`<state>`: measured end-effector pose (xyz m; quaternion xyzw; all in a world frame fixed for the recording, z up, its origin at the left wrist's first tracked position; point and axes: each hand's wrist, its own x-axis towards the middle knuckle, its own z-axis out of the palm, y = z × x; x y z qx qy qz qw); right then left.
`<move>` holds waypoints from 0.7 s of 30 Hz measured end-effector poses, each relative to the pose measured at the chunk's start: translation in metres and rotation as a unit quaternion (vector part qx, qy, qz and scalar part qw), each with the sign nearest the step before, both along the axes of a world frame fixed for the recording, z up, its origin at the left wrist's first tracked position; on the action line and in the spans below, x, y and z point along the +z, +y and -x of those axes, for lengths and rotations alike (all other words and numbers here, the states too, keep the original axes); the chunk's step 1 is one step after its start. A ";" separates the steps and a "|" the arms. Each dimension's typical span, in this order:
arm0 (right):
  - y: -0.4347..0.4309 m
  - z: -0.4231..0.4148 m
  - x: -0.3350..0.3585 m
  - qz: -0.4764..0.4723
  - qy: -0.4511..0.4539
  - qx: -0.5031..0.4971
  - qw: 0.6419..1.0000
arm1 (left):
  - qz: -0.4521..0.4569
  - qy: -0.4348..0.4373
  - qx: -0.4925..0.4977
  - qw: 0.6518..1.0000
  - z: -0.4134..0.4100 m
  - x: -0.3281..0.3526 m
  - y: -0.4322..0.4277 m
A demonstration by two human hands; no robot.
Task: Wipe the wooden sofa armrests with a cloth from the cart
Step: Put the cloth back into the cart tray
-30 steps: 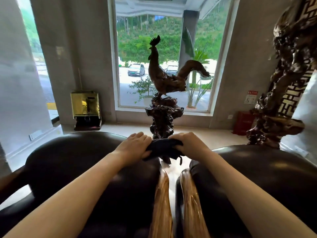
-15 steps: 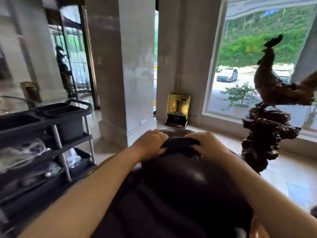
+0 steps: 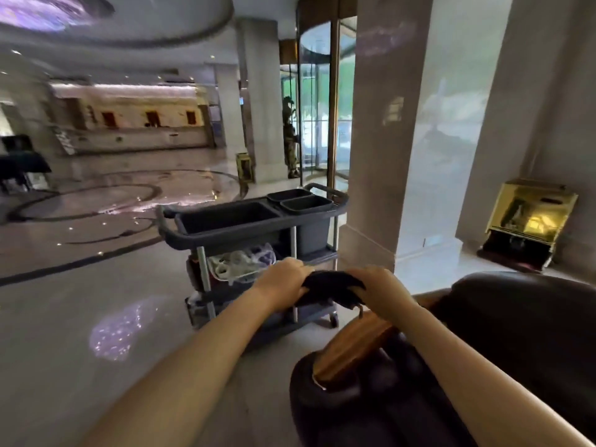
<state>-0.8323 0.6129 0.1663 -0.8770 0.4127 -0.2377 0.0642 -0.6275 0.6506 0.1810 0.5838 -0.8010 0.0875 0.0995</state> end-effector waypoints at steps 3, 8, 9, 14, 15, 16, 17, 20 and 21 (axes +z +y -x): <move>-0.031 -0.064 -0.002 0.001 0.015 0.049 0.999 | 0.003 -0.003 0.041 0.999 -0.059 -0.008 -0.012; -0.090 -0.150 -0.012 -0.017 0.045 0.091 0.995 | 0.010 0.015 0.073 0.997 -0.135 -0.020 -0.042; -0.103 -0.165 -0.013 -0.017 0.046 0.099 0.994 | 0.012 0.016 0.082 0.996 -0.149 -0.022 -0.051; -0.183 -0.240 -0.008 -0.012 0.032 0.150 0.988 | 0.039 0.026 0.126 0.991 -0.217 -0.020 -0.113; -0.201 -0.254 -0.004 -0.009 0.030 0.159 0.987 | 0.043 0.031 0.134 0.990 -0.230 -0.017 -0.128; -0.219 -0.269 0.001 -0.006 0.030 0.168 0.985 | 0.045 0.033 0.141 0.988 -0.243 -0.015 -0.141; -0.235 -0.283 0.005 -0.006 0.030 0.175 0.984 | 0.046 0.037 0.147 0.987 -0.255 -0.011 -0.154; -0.276 -0.323 0.016 -0.011 0.024 0.187 0.982 | 0.062 0.048 0.167 0.983 -0.292 -0.001 -0.190; -0.288 -0.336 0.018 -0.018 0.020 0.190 0.981 | 0.067 0.046 0.174 0.981 -0.304 0.001 -0.201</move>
